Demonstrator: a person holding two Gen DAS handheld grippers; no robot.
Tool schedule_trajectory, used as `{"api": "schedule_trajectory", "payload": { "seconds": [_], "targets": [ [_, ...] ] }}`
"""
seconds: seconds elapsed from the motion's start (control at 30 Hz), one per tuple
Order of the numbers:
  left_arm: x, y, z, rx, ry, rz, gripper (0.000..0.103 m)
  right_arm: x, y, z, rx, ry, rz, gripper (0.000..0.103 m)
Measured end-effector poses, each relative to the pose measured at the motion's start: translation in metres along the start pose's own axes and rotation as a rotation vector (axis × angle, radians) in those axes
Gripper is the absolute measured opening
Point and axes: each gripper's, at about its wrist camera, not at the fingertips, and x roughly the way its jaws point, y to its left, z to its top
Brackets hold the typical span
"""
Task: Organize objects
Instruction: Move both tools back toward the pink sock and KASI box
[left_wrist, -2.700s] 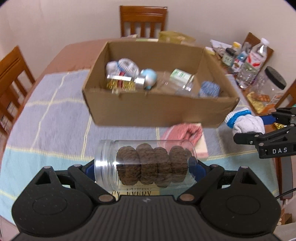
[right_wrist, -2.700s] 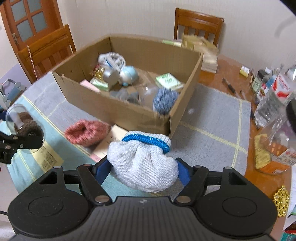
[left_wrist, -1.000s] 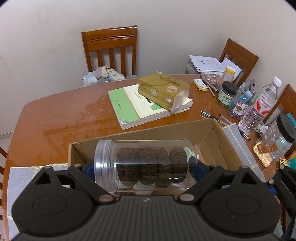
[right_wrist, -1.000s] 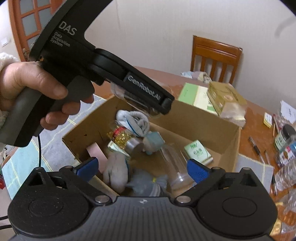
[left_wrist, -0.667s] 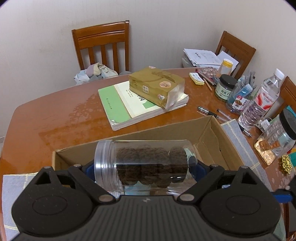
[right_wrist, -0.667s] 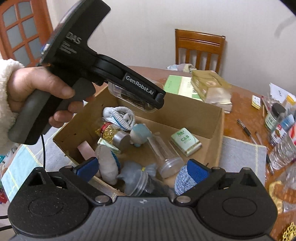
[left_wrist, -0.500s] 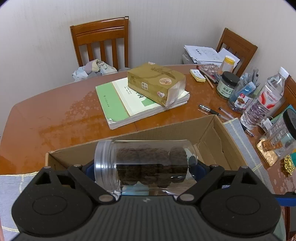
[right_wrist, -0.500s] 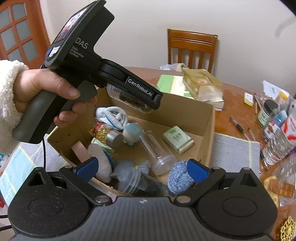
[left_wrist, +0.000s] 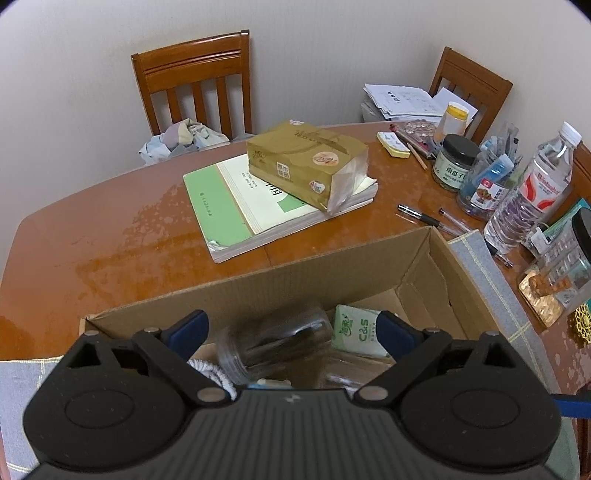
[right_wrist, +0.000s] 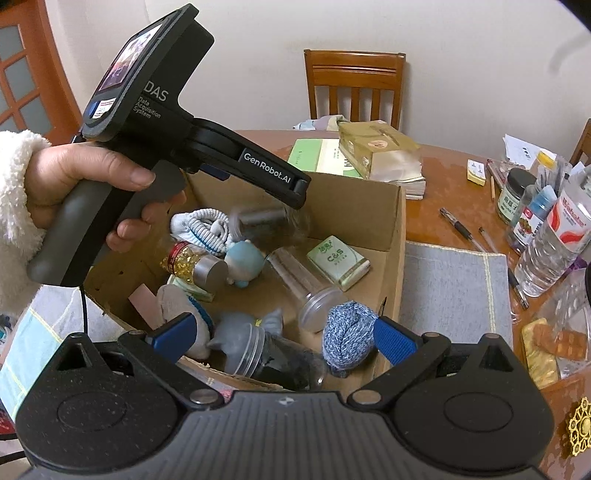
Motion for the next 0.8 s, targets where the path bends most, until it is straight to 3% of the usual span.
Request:
{"api": "schedule_trajectory", "payload": {
  "seconds": [0.4,0.8],
  "targets": [
    [-0.028,-0.004,-0.011,0.006,-0.031,0.033,0.097,-0.010,0.005,-0.019,-0.094,-0.051,-0.125,0.103],
    [-0.073,-0.018,-0.058,-0.002,-0.048,0.036,0.097,-0.017,0.004,-0.055,-0.093,-0.030,-0.130,0.103]
  ]
}}
